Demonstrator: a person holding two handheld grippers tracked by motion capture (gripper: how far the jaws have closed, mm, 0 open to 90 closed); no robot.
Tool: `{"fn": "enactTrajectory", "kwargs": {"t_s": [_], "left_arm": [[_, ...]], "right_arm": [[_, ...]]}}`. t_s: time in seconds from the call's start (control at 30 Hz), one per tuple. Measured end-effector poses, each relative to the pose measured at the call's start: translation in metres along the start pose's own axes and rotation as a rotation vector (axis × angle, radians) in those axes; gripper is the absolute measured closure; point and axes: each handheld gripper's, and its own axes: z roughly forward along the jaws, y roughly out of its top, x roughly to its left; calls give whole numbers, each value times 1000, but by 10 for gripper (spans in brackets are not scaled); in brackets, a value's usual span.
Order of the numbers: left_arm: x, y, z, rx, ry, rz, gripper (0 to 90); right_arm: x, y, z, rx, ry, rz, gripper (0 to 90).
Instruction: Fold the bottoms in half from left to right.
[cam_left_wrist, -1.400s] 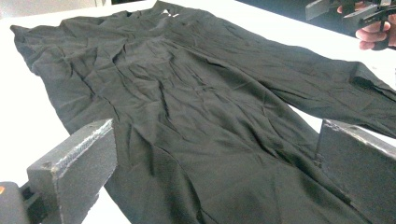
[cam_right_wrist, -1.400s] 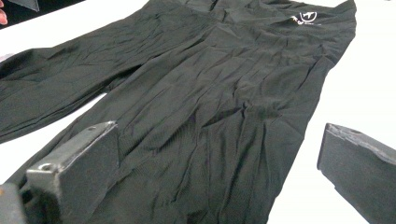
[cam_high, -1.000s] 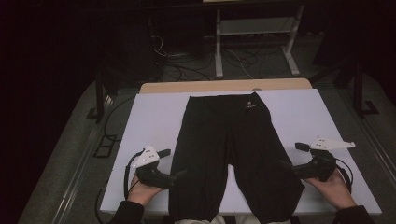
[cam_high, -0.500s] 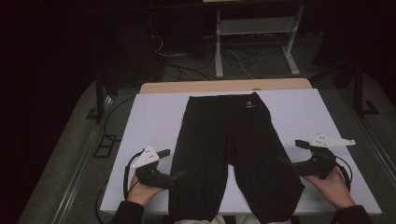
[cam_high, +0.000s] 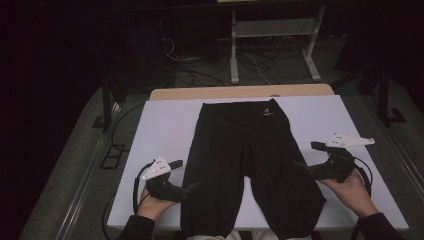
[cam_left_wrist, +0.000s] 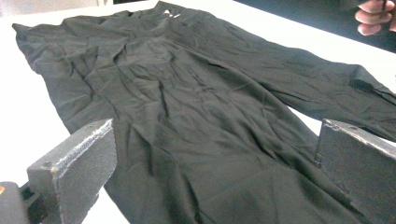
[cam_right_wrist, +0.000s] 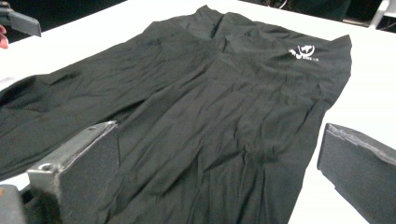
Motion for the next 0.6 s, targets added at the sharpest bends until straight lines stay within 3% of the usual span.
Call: {"fn": "enactTrajectory", "kwargs": {"t_s": [0.6], "left_arm": [[-5,2,4,-12,-29,-9,0]], "right_arm": [[3,44,24,-3,28,-34,0]]}}
